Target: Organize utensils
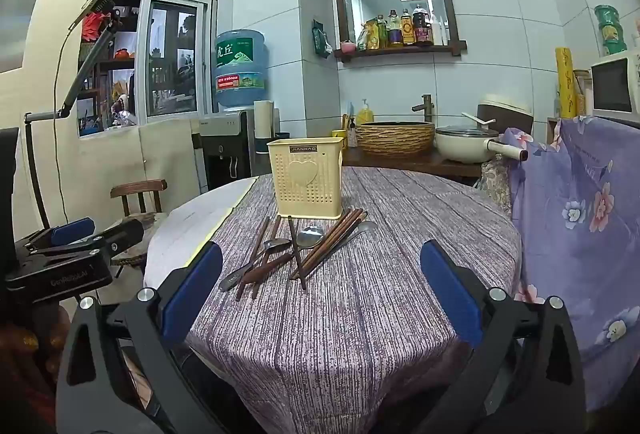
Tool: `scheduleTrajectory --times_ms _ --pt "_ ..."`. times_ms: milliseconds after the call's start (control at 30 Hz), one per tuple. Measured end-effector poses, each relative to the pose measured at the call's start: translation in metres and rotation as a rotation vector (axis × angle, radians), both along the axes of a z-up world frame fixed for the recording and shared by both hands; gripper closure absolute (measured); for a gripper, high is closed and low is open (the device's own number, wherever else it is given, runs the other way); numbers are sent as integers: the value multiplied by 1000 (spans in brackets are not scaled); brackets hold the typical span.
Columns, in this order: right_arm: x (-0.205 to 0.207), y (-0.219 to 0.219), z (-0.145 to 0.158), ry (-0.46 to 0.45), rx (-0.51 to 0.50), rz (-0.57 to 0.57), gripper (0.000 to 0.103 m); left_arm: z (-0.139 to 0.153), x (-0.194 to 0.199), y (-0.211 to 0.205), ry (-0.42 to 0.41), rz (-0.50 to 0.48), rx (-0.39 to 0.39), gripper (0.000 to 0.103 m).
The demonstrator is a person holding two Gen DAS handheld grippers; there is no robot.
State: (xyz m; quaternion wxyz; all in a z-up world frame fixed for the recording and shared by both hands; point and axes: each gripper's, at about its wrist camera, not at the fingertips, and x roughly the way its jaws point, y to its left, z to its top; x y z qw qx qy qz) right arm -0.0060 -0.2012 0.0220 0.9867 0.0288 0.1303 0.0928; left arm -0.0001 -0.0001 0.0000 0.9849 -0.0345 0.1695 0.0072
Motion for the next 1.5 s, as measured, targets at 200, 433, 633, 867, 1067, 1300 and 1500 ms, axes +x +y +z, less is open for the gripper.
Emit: scheduleTrajectory --times_ms 200,433,633,867,1067,1300,1500 --pt "0 0 0 -1 3 1 5 0 0 0 3 -1 5 5" --pt "-1 -1 2 -4 3 -2 5 0 0 -1 8 -6 -3 5" --pt "0 1 -1 -1 4 -2 5 -1 2 -2 12 -15 -12 5" --pt "1 -1 -1 -1 7 -3 5 -4 1 -2 11 -38 -28 5" --pt "4 -2 -1 6 14 -2 5 -5 2 -2 15 -36 -32 5" --pt "2 -2 0 4 14 -2 5 -5 1 1 12 -36 -32 5" --pt "2 -2 0 5 14 -2 5 -4 1 1 13 -37 -35 5"
